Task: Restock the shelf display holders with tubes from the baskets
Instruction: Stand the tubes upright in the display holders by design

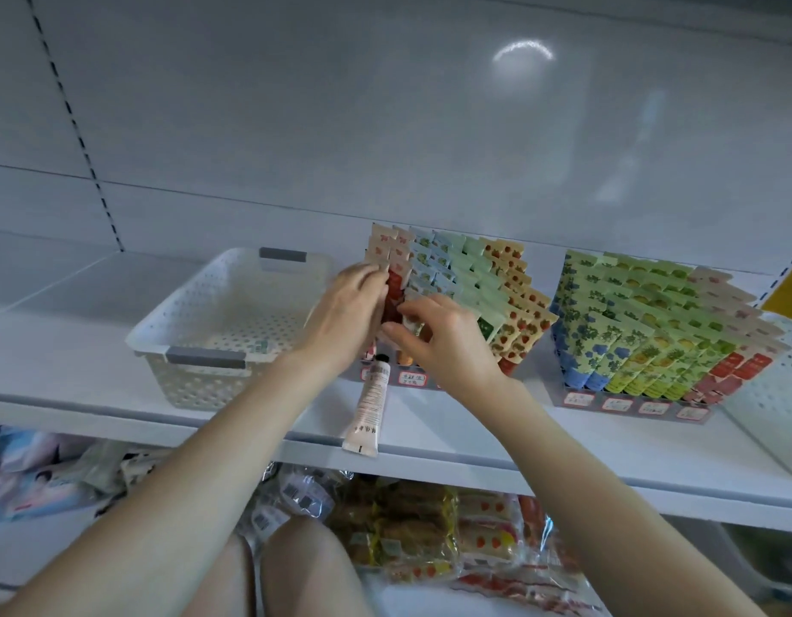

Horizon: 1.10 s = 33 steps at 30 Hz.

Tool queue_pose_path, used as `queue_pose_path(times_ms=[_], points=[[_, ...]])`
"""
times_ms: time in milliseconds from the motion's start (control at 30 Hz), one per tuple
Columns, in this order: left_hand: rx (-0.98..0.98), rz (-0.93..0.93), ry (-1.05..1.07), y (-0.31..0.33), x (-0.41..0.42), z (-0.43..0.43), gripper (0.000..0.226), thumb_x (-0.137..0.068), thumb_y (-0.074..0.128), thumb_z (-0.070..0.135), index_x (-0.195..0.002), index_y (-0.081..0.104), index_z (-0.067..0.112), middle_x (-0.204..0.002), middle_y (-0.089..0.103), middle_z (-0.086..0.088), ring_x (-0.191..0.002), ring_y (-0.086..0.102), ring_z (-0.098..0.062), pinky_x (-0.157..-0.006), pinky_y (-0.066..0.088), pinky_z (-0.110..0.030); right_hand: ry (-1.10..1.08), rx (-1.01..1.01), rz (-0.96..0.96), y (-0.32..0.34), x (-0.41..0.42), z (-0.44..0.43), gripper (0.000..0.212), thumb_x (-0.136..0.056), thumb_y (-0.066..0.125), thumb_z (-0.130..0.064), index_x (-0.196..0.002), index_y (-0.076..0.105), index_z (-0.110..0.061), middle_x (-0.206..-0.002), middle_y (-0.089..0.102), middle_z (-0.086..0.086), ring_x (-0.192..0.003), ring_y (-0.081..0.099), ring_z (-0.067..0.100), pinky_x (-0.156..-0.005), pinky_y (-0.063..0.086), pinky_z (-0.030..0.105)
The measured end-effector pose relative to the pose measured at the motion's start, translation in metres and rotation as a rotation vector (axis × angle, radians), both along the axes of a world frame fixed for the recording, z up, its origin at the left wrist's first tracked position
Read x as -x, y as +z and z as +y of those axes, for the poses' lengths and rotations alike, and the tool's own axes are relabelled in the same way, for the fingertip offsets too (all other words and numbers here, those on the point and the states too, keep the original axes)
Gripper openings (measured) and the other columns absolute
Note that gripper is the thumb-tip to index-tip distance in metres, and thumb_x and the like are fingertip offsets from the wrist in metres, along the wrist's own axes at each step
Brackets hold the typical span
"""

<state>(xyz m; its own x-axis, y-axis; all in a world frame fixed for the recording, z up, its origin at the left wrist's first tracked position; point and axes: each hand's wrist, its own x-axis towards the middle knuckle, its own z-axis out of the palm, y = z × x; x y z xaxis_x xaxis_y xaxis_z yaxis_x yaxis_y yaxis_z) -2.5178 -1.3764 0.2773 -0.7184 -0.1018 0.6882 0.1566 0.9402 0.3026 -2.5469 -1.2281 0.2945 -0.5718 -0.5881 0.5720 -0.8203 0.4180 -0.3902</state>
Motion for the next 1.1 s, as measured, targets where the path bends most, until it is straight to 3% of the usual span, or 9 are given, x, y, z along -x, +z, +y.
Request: queue_pose_path(times_ms=[200, 333, 400, 500, 633, 767, 967, 1100], points=[[0.055, 0.011, -0.002, 0.003, -0.004, -0.002, 0.036, -0.094, 0.04, 0.013, -0.11, 0.06, -0.012, -0.109, 0.062, -0.028, -0.104, 0.058, -0.043, -0.093, 0.042, -0.043, 0.08, -0.031, -0.044, -0.01, 0.003, 0.001, 0.02, -0.091, 0.058, -0.02, -0.096, 0.068, -0.004, -0.086, 0.067, 0.01, -0.078, 0.058, 0.022, -0.073, 0.047, 0.035], [0.071, 0.024, -0.012, 0.001, -0.001, -0.004, 0.037, -0.094, 0.041, 0.015, -0.111, 0.059, -0.012, -0.11, 0.061, -0.029, -0.105, 0.057, -0.043, -0.094, 0.042, -0.044, 0.11, -0.07, -0.038, -0.007, -0.001, 0.002, 0.028, -0.088, 0.061, -0.031, -0.1, 0.068, -0.008, -0.09, 0.066, 0.006, -0.076, 0.059, 0.018, -0.071, 0.048, 0.03], [0.068, 0.029, -0.027, 0.002, 0.0, -0.005, 0.042, -0.094, 0.038, 0.02, -0.111, 0.061, -0.011, -0.108, 0.062, -0.028, -0.101, 0.059, -0.043, -0.091, 0.044, -0.038, 0.072, -0.136, 0.056, -0.007, -0.002, 0.0, 0.028, -0.086, 0.063, -0.034, -0.096, 0.07, -0.009, -0.089, 0.066, 0.006, -0.073, 0.06, 0.02, -0.065, 0.05, 0.034], [0.036, 0.076, -0.055, 0.002, 0.002, -0.006, 0.042, -0.092, 0.038, 0.02, -0.106, 0.064, -0.009, -0.099, 0.063, -0.026, -0.088, 0.061, -0.039, -0.08, 0.046, -0.03, -0.047, -0.032, 0.179, -0.002, 0.001, -0.005, 0.031, -0.087, 0.058, -0.032, -0.073, 0.071, -0.009, -0.069, 0.064, 0.005, -0.061, 0.059, 0.023, -0.048, 0.045, 0.029], [-0.009, 0.101, -0.069, 0.002, 0.003, -0.007, 0.042, -0.088, 0.039, 0.02, -0.105, 0.064, -0.009, -0.094, 0.065, -0.025, -0.083, 0.063, -0.038, -0.076, 0.047, -0.029, -0.241, -0.208, 0.161, 0.015, 0.007, -0.017, 0.032, -0.097, 0.045, -0.031, -0.089, 0.066, -0.009, -0.087, 0.064, 0.006, -0.081, 0.058, 0.025, -0.058, 0.036, 0.029], [0.0, 0.104, -0.069, 0.004, 0.005, -0.009, 0.027, -0.084, 0.042, 0.01, -0.089, 0.06, -0.01, -0.078, 0.062, -0.026, -0.069, 0.063, -0.038, -0.068, 0.035, -0.028, -0.379, -0.351, 0.206, 0.028, 0.01, -0.034, 0.018, -0.095, 0.046, -0.018, -0.095, 0.063, -0.011, -0.094, 0.064, 0.006, -0.089, 0.057, 0.027, -0.06, 0.03, 0.029], [-0.03, 0.096, -0.082, -0.001, 0.007, -0.008, 0.028, -0.088, 0.04, 0.012, -0.082, 0.057, -0.009, -0.076, 0.057, -0.025, -0.068, 0.059, -0.037, -0.067, 0.035, -0.032, -0.419, -0.47, 0.153, 0.041, 0.025, -0.046, 0.016, -0.091, 0.053, -0.009, -0.103, 0.063, -0.011, -0.106, 0.062, 0.009, -0.104, 0.055, 0.027, -0.066, 0.037, 0.029], [-0.005, 0.139, -0.075, -0.001, 0.009, -0.009, 0.025, -0.088, 0.041, 0.008, -0.083, 0.057, -0.01, -0.08, 0.059, -0.025, -0.077, 0.054, -0.033, -0.07, 0.038, -0.036, -0.392, -0.476, 0.148, 0.042, 0.036, -0.051, 0.021, -0.093, 0.053, -0.013, -0.113, 0.06, -0.012, -0.119, 0.055, 0.01, -0.117, 0.048, 0.027, -0.084, 0.044, 0.031]])
